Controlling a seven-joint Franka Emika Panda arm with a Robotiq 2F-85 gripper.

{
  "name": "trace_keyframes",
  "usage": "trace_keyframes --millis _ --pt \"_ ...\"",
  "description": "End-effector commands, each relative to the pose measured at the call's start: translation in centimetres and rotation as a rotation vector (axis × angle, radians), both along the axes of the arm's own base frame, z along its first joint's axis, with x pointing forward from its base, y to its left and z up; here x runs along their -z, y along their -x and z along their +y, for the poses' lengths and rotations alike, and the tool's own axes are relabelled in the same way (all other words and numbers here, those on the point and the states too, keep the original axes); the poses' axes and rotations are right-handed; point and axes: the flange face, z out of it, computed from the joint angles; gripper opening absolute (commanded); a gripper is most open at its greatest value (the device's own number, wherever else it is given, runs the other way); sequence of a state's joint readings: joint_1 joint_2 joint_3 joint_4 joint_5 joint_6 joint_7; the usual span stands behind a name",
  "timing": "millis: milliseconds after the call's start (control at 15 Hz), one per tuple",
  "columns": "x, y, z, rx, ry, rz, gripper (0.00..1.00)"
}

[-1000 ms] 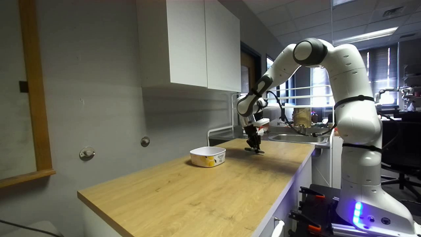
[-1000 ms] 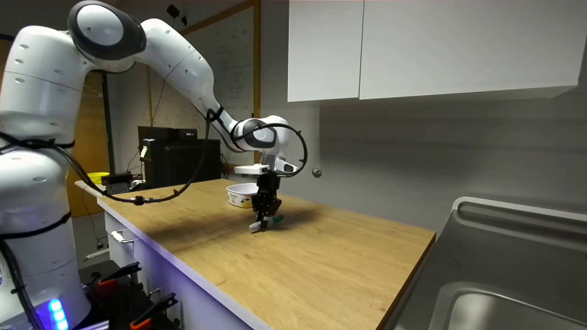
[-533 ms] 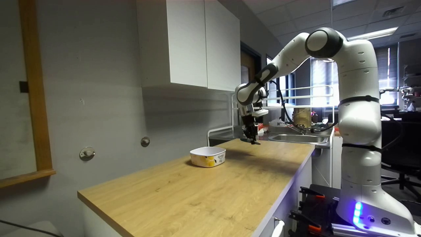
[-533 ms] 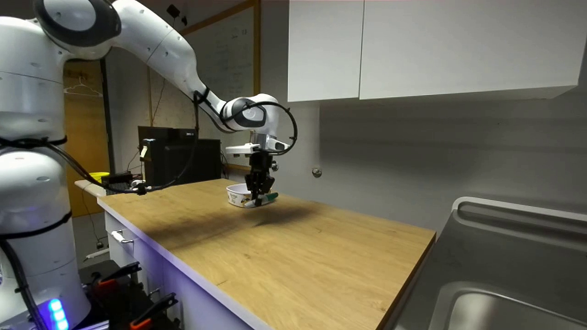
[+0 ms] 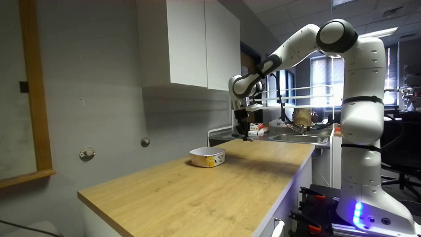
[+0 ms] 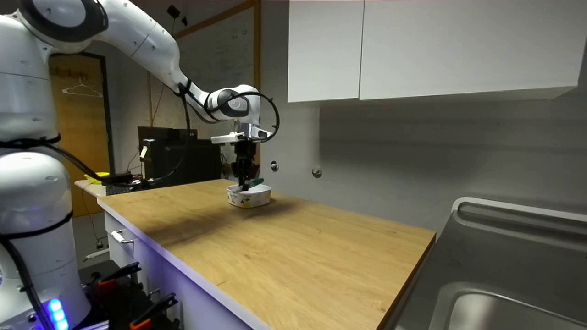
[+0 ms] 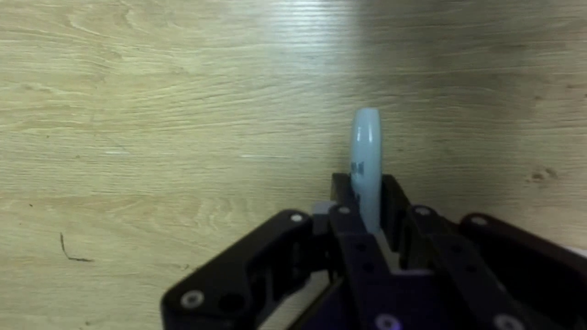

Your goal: Put the marker on the table in the bowl

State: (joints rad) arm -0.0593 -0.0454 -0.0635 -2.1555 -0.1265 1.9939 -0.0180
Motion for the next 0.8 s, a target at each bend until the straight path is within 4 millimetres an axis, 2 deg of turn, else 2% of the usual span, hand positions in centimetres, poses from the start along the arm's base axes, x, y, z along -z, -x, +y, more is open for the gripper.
trace_keyframes --millis 0,333,733 --pt "0.4 -0.7 4.6 -0.020 0.007 0.016 0.09" --pt "1.1 -1.2 10.5 -0.086 0.035 0.032 0.09" --pt "0.1 -1.9 14.3 -0.138 0.063 0.027 0.09"
